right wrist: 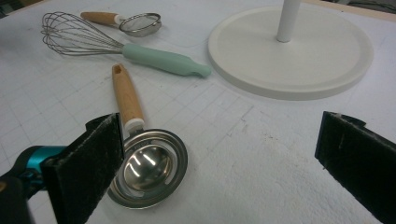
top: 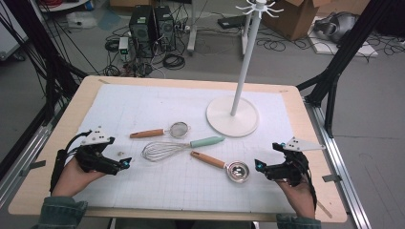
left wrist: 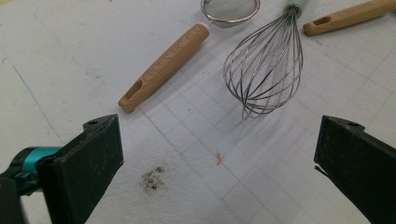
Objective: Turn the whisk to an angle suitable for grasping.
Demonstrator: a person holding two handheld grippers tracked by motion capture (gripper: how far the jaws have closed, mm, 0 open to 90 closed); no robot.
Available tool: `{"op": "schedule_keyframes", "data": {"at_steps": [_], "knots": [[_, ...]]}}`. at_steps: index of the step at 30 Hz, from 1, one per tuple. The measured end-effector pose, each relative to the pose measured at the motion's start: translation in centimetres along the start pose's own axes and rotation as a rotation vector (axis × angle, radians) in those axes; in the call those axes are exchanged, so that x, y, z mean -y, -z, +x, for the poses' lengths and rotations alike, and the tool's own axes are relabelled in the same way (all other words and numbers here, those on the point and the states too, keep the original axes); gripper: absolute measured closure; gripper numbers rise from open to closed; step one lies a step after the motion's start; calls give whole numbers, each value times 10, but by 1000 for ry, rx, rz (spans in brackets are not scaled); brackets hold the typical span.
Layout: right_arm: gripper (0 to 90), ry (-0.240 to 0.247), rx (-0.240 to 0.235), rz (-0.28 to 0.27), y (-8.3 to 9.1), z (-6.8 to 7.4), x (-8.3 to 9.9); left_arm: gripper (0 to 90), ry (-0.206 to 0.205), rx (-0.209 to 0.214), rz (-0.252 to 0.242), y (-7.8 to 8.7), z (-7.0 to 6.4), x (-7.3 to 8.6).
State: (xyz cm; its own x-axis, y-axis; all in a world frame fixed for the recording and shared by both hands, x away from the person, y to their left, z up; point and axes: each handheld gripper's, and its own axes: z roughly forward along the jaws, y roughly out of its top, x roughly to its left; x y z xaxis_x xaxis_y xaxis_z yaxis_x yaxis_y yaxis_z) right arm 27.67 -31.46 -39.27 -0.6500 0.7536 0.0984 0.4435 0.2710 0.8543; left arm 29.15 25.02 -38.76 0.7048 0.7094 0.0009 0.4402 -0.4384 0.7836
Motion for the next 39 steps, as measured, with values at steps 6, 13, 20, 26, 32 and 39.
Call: {"op": "schedule_keyframes", "data": {"at_steps": [6,13,20,26,32,39], "knots": [[5,-7,-2,3,-1,-1,2,17,-1,6,4,-1,0,0],[5,6,4,-3,0,0,2,17,-6,13,2,0,-1,-1],[5,3,19,-11,-1,-2,4,17,-15,24,-5,1,-2,0],[5,-1,29,-9,1,-3,5,18,-17,29,-8,1,-3,-1],[5,5,32,-12,3,-1,5,24,-44,50,-7,0,-7,-4],[5,11,23,-9,3,0,3,45,-83,72,-25,1,-11,-15]]}}
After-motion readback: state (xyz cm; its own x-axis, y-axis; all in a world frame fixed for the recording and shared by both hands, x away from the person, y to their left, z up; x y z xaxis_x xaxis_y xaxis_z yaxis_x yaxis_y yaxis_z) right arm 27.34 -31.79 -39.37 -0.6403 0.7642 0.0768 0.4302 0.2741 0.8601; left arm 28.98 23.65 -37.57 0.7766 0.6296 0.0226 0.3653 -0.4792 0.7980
